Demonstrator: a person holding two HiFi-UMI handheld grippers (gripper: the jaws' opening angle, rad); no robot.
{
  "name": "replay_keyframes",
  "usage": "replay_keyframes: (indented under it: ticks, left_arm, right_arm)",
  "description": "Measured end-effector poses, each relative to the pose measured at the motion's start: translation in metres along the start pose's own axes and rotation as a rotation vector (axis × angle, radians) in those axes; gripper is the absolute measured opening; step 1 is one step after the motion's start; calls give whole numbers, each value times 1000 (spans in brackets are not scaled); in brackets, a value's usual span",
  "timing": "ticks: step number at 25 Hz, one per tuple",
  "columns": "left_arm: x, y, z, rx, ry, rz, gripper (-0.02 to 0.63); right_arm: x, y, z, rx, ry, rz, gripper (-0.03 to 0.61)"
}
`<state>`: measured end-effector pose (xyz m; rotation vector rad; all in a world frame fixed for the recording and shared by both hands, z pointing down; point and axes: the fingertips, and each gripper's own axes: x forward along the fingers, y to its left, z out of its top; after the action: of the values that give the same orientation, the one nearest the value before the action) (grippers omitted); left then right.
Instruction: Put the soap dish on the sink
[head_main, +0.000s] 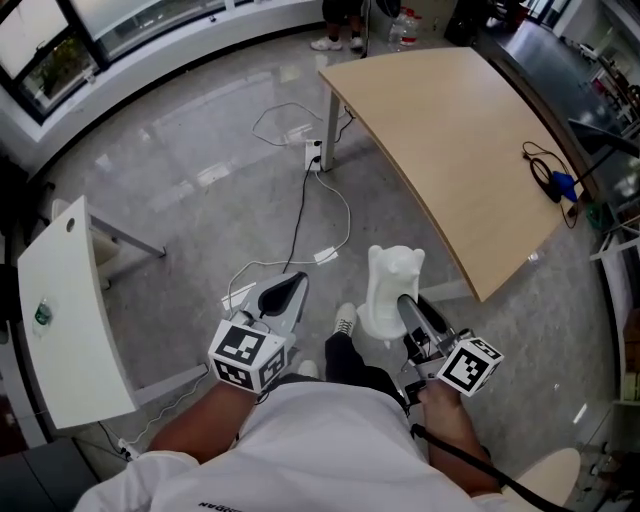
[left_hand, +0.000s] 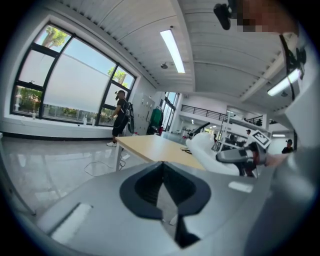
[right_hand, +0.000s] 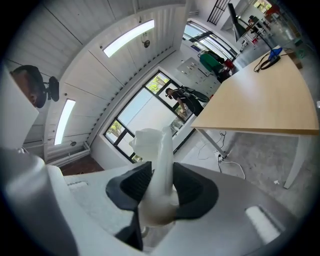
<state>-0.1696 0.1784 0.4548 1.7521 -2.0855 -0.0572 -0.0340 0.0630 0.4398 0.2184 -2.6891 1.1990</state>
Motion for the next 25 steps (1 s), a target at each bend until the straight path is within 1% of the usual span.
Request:
replay_keyframes:
  ticks: [6,11,15,16,19,22,25]
  left_arm:
    - [40,19,29,1,-27,38,8]
    - [69,31,46,-9,-32,66,8]
    - [94,42,59,-64,-40,91,8]
    - [99,45,62,-66,-43,100,8]
    - [113,48,73,-45,-56,119,8]
    - [123,51,83,-40,-73,135,8]
    - [130,50,89,-30,-71,142,8]
  right_arm:
    - [40,-13,37,-15,37,45,138]
    - [66,-23,68,-32,66,75,138]
    - [85,-38,89,-34,89,100,138]
    - [90,-41,93,-35,93,108,137]
    - [101,-48,106,-41,100,132,137]
    - [110,-55,116,-48,103,152,137]
    - [115,-59,126,-42,99,165,137]
